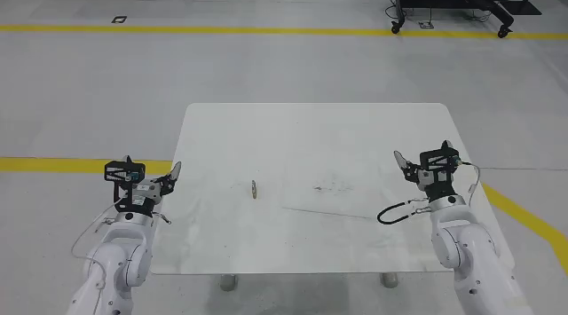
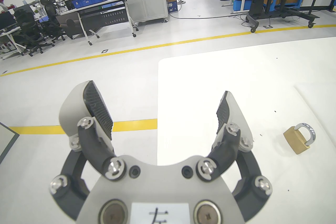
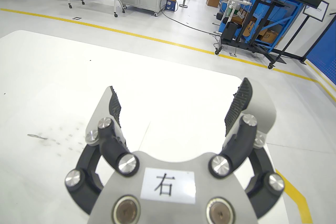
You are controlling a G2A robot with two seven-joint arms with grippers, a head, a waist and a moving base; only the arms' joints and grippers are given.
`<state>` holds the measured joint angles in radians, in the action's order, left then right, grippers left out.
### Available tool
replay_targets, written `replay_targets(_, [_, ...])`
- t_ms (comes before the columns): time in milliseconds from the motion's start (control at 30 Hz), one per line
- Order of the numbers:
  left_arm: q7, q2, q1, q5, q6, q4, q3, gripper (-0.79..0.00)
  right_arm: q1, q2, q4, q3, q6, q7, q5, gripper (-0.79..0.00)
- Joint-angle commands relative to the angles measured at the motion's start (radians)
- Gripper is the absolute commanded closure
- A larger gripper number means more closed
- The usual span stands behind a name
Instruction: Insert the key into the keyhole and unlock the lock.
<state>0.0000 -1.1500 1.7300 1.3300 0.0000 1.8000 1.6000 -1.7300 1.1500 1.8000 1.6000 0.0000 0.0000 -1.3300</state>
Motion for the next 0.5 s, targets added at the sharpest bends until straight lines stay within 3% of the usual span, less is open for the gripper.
replay_targets(0, [0.0, 0.0, 0.0, 0.0, 0.0, 0.0, 0.0, -0.785, 0.001, 0.0, 0.0, -0.001, 0.0, 0.0, 0.0, -0.785])
replay_targets(67, [0.0, 0.0, 0.0, 0.0, 0.0, 0.0, 0.0, -0.785, 0.001, 0.002, 0.018, -0.038, -0.007, 0.008, -0.044, -0.785])
replay_targets(133, [0.0, 0.0, 0.0, 0.0, 0.0, 0.0, 0.0, -0.785, 0.002, 0.0, 0.039, -0.1, -0.09, -0.02, -0.135, -0.785])
replay_targets(267, [0.0, 0.0, 0.0, 0.0, 0.0, 0.0, 0.0, -0.785, 0.024, -0.003, 0.017, -0.132, -0.276, -0.049, -0.079, -0.785])
replay_targets(467, [0.0, 0.0, 0.0, 0.0, 0.0, 0.0, 0.0, -0.785, 0.024, -0.003, 0.017, -0.132, -0.276, -0.049, -0.079, -0.785])
